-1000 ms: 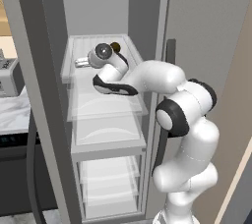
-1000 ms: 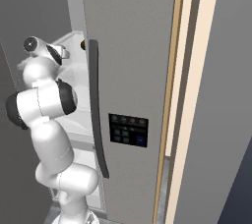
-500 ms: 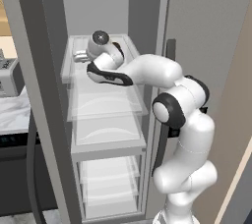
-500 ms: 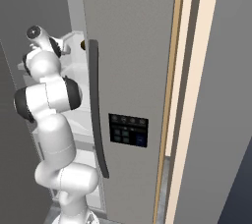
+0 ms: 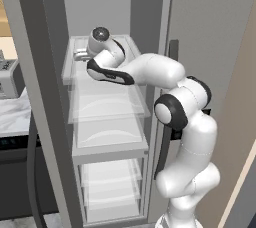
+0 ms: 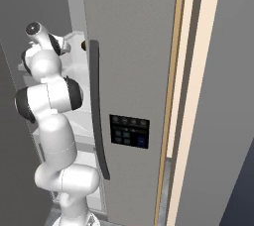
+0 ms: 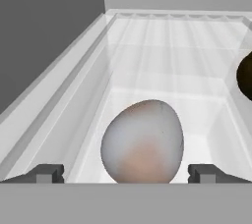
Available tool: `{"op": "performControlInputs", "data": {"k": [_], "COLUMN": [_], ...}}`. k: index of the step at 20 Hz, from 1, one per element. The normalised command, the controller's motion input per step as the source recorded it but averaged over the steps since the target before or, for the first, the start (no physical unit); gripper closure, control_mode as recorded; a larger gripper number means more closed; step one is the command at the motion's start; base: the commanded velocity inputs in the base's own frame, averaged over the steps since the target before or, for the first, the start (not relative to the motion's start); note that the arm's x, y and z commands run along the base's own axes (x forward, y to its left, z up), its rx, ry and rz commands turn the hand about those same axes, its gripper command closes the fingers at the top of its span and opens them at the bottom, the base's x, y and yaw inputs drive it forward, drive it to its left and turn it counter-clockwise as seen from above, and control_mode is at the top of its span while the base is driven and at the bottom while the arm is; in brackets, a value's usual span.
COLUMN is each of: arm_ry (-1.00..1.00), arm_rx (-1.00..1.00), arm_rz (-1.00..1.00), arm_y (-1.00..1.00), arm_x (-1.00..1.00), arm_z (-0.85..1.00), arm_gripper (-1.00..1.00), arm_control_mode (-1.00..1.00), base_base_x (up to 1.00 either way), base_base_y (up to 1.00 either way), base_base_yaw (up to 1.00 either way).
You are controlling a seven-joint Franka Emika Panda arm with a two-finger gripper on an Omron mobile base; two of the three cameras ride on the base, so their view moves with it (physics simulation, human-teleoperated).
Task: Pick the egg and butter from the fridge and place them by the bowl for mixing.
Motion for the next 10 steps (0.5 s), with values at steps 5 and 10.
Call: {"op": "performControlInputs", "data": {"k": [5,10], "arm_ry": [0.0,0.0], "arm_rx": [-0.01,0.0], "arm_rz": [0.0,0.0], "arm_y": [0.0,0.0], "arm_x": [0.16,0.29], "arm_z": [-0.11,-0.01], "arm_gripper": [-1.0,-1.0], "arm_control_mode": [-1.0,-1.0], "base_base_x": [0.0,0.0], "base_base_y": [0.0,0.0], "base_base_yaw": [0.0,0.0]}}
